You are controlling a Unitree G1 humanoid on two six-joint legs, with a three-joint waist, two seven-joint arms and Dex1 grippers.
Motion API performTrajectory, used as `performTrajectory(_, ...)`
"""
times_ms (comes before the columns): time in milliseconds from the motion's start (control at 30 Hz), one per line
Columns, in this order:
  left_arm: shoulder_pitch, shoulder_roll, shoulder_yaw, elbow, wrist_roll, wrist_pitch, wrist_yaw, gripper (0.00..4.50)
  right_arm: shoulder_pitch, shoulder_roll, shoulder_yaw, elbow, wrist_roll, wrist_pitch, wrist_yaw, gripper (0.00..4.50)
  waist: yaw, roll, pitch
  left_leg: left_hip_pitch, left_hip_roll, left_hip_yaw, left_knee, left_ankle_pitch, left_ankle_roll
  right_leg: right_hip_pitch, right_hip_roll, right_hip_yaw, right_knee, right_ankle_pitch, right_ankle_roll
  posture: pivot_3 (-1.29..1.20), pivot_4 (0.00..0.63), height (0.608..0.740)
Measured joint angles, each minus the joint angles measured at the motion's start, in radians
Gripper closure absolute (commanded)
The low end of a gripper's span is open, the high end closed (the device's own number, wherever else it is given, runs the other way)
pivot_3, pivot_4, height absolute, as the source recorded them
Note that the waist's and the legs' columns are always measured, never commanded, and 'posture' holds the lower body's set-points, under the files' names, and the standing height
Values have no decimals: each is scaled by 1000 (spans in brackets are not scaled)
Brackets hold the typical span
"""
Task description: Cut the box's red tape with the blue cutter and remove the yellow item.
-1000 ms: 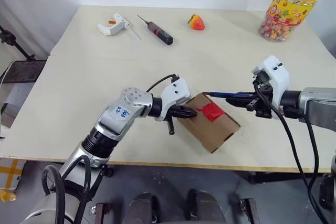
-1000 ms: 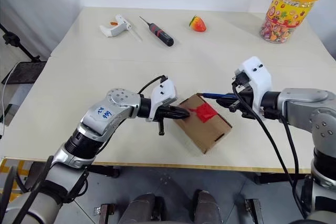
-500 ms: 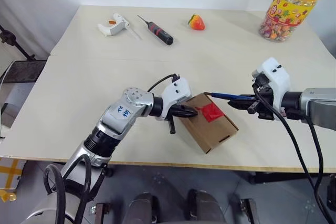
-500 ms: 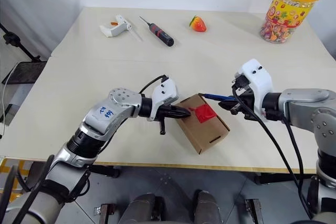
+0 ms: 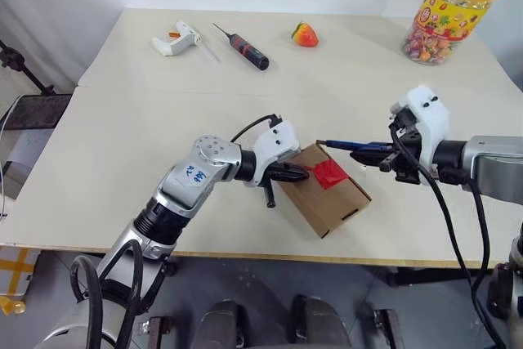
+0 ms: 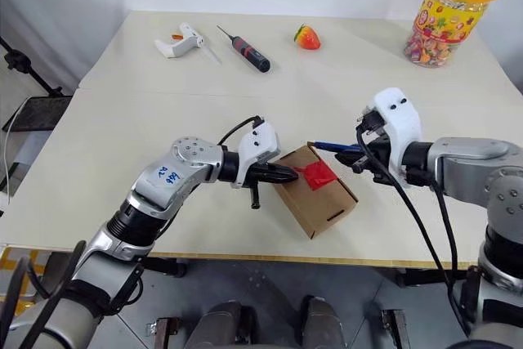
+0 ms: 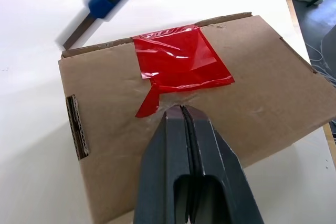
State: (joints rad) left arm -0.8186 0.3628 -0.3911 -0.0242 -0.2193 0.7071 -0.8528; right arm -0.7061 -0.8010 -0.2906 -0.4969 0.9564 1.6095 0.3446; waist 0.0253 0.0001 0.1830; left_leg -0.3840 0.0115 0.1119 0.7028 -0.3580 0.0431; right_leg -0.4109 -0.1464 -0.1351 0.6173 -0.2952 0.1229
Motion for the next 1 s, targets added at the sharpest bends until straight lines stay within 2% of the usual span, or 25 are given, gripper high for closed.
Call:
performTrajectory(333,0,-5,0,1,4,-2,1,4500,17,2,-33,3,130,0,-129,4372,0,0,0,-1,0,0,0,0,0,0,0,0,0,0,0,0,150,740)
performTrajectory(1000,0,-7,1,7,8,-9,2,4500,111,-42,-70,2,251,-1,-229,4372,2,0,0,-1,0,-1,0,0,1,0,0,0,0,0,0,0,150,740)
